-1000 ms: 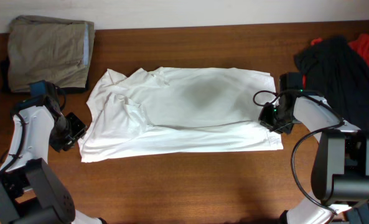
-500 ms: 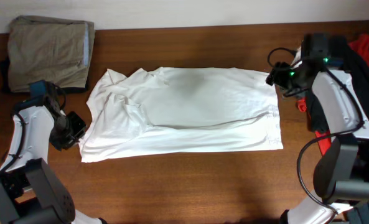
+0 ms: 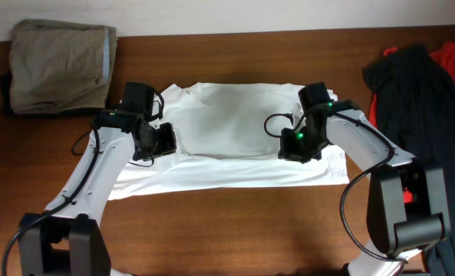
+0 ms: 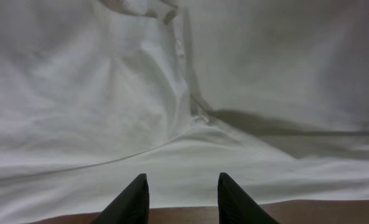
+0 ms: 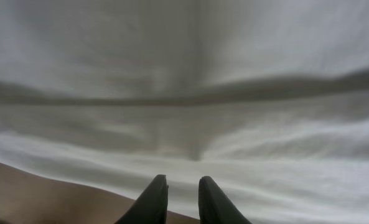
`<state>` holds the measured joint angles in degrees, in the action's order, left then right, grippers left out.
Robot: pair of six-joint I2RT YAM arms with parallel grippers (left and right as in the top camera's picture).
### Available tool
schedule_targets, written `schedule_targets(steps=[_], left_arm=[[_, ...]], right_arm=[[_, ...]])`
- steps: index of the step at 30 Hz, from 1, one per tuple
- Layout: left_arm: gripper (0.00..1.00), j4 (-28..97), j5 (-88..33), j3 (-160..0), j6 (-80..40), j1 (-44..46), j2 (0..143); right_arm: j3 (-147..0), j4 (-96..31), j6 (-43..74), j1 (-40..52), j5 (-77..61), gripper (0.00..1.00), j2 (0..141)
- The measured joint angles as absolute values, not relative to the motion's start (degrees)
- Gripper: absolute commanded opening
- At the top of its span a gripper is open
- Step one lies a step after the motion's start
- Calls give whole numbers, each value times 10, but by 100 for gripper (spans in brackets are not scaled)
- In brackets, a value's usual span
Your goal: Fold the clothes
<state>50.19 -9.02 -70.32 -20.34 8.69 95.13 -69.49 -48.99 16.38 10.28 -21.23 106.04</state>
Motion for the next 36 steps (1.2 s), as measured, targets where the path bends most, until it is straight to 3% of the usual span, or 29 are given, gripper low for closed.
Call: schedule_targets(steps=[12,17,20,21,23,27,28,29,30,32,33,36], left_arm=[[41,500,-90,-703,-204,87,999],[42,496,-90,-703,-204,87,999],[42,496,-90,-703,-204,87,999],[41,496,-86,-703,-204,87,999],[26,497,-61,-703,-206,87,999],[15,521,30,-703,-280,87,1000],[15,521,36,-703,-286,87,1000],[15,520,36,-703,-288,87,1000],[9,516,34,-703,-290,87,1000],[0,514,31,-703,-294,90,1014],[0,513,30,-703,-296,90,1030],[0,514,28,-698,-297,90,1090]], right_arm=[[-675,-445,183,103,-221,20,1109],[-673,-337,189,103,-216,25,1110],[-673,-336,191,103,-197,26,1111],[-675,-354,190,99,-193,25,1111],[-688,-412,191,82,-189,25,1112],[-772,-615,159,-20,-165,36,1120],[-781,-621,152,-26,-164,44,1120],[-783,-631,143,-25,-163,46,1120],[-783,-630,135,-22,-161,45,1120],[-783,-617,132,-17,-141,25,1120],[-783,-592,138,-15,-126,15,1120],[-759,-552,177,-15,-90,9,1120]])
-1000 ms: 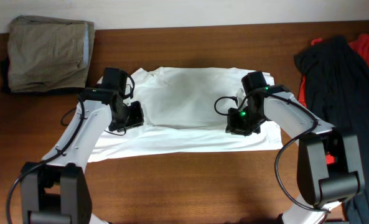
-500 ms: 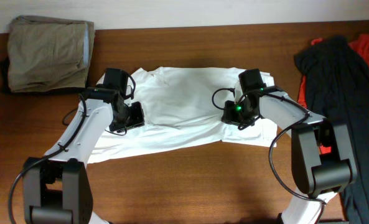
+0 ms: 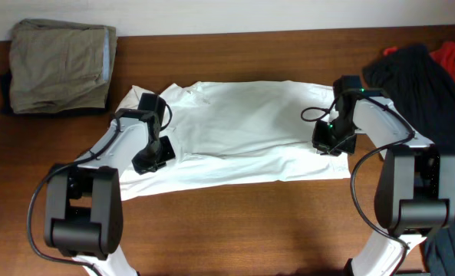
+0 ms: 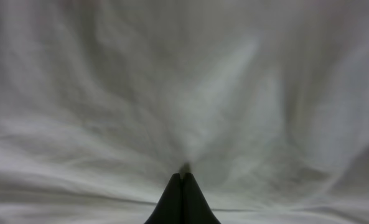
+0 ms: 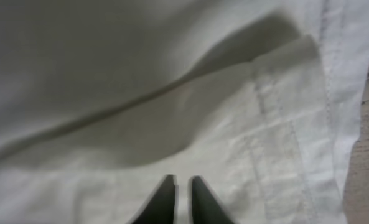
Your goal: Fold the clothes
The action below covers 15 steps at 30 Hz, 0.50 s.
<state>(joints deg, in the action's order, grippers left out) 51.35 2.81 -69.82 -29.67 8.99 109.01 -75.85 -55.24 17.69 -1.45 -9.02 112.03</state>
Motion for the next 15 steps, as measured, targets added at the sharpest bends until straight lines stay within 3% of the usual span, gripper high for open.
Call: schedule_targets(steps=[5,6,8,15], left_arm=[[1,513,28,-698,-297,77,1103],[0,516,23,-700,-297,68,1111],[1,527,15,-702,-297,58,1114],[1,592,14,-703,-297,-39,1120]], right_arm=[[-712,-527,196,-15,-64,9,1120],[-706,-515,196,-15,-62,4,1117],[-702,-514,209,-15,-57,4,1114],[-694,-593,294,-15,-3,4,1114]])
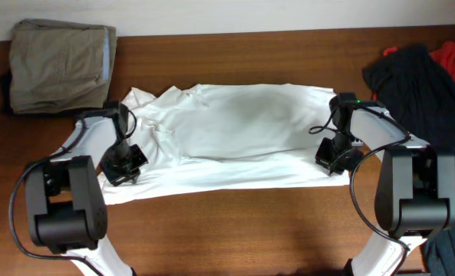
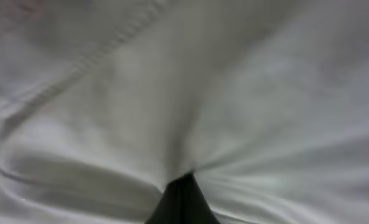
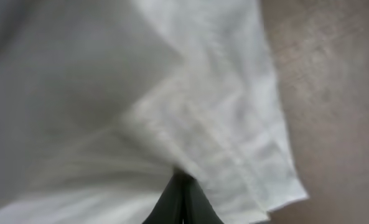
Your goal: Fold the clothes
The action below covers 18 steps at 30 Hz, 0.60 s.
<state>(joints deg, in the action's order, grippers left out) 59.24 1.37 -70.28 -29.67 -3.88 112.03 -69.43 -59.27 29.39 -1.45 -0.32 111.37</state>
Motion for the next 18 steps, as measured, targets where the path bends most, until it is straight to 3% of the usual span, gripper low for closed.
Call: schedule_targets(steps=[5,6,7,8,9,12,15,18], left_arm=[[1,620,36,-693,-299,-44,1055],[2,619,41,-692,-299,-44,1023],[30,614,48,-692,-299,-44,963],[52,603,50,-692,-298,-44,921],[67,580,46,-692,-299,-44,886],[93,441,-76,-691,-281,-45,860],[96,266,-158,-693,-243,-21,874],[99,194,-171,-709,-212,-10,933]], right_arm=[[-677,-633,316,-15,40,4,1101],[-675,-635,318,-15,48,13,1082],[-674,-632,318,-15,54,85,1043],[-679,-629,305,-15,58,99,994],[-693,-626,285,-15,61,99,958],[-752,-565,244,-15,11,99,925],[-759,-515,233,-12,-97,99,926],[-759,-523,204,11,-138,99,926]])
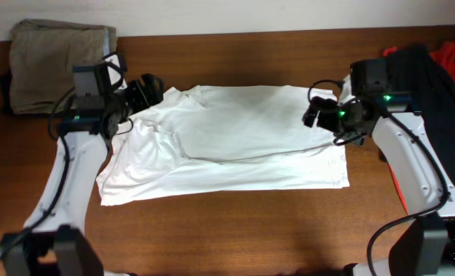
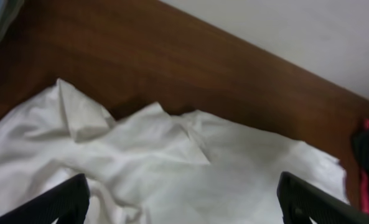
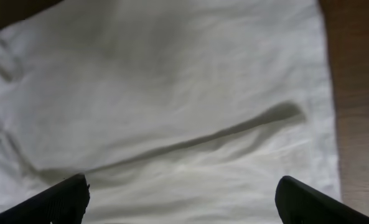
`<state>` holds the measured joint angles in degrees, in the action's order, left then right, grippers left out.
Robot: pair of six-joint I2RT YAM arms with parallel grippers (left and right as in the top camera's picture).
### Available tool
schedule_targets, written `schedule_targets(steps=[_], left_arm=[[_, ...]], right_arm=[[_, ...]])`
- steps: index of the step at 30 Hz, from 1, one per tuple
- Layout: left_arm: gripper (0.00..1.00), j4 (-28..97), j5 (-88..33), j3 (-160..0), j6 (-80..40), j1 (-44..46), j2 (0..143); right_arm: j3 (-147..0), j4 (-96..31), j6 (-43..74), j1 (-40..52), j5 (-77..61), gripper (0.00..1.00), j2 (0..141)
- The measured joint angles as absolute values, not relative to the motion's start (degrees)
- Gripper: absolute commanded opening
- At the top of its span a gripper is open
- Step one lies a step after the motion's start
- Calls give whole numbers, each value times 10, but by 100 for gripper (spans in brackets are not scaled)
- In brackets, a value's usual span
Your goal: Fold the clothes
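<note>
A white garment [image 1: 227,142] lies spread across the middle of the table, its upper layer folded over the lower, with a crumpled collar and sleeve at its upper left [image 2: 78,112]. My left gripper [image 1: 139,92] hangs open above that upper left corner, holding nothing; in the left wrist view its fingertips [image 2: 63,199] stand wide apart. My right gripper [image 1: 319,113] hangs open above the garment's right side [image 3: 190,124], also empty, its fingertips [image 3: 302,196] far apart.
A folded khaki garment [image 1: 58,65] sits at the back left corner. A pile of dark and red clothes [image 1: 419,77] lies at the right edge. Bare brown table [image 1: 227,230] shows in front of the garment. A pale wall [image 2: 284,37] runs behind the table.
Both grippers were shut on the garment's left and right ends, low on the cloth. Now both are open and raised above it, nearer the back edge, and the cloth lies flat.
First both grippers stood over the middle of the garment, near the fold line, left open and right narrowly open. Then they were shut on the cloth farther apart, then at its outer ends with the cloth drawn wider. Now the garment is let go.
</note>
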<state>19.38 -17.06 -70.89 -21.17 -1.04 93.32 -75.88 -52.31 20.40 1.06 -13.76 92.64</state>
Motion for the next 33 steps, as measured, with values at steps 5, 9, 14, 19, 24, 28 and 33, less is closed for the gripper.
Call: schedule_targets(steps=[5,9,14,19,24,28,33], left_arm=[[99,95,-159,-746,-149,-11,1076],[98,90,-144,-747,-143,-11,1133],[97,87,-143,-748,-143,-10,1169],[69,94,-178,-748,-130,-10,1173],[17,148,-191,-750,-76,-10,1173],[0,152,-159,-750,-63,-10,1173],[0,170,-130,-750,-61,-16,1173]], right_arm=[[-759,-535,175,69,-151,99,943],[-759,-533,173,82,-140,99,978],[-759,-533,173,82,-135,99,1003],[-759,-533,173,82,-134,99,1006],[-759,-533,173,82,-134,98,1006],[-759,-536,173,82,-134,99,1006],[-759,-537,173,82,-119,98,1006]])
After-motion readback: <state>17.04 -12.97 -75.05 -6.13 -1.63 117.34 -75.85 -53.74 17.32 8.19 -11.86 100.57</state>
